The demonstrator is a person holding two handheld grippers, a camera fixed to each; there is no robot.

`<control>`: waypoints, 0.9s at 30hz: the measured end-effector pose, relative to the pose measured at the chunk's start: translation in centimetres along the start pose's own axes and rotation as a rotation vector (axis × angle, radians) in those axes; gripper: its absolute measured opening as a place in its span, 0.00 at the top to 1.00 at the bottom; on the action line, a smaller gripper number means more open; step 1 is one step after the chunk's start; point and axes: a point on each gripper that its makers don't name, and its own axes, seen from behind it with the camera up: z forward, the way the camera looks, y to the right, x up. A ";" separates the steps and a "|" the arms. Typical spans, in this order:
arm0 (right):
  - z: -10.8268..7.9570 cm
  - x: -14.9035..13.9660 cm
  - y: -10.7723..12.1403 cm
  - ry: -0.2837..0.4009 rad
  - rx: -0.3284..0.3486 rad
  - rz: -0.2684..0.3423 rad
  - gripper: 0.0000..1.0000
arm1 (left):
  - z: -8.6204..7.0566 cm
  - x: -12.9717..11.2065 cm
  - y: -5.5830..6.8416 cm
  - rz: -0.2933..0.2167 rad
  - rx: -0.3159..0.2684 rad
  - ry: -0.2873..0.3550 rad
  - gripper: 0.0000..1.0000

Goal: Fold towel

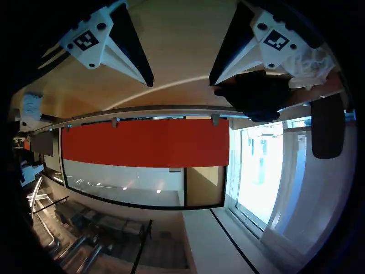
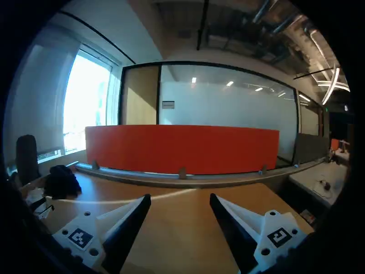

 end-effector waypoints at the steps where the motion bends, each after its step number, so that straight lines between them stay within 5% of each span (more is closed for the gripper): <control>1: 0.0 0.1 0.2 0.005 -0.001 0.001 0.00 | 0.0 0.0 0.0 0.000 0.000 0.000 0.05; 18: -0.7 0.2 4.8 0.086 -0.047 -0.019 0.00 | 0.2 -0.3 0.0 0.000 0.000 0.001 0.03; 27: -0.6 -2.6 5.9 0.097 -0.027 0.021 0.00 | 0.1 -0.3 0.0 0.000 0.000 0.001 0.04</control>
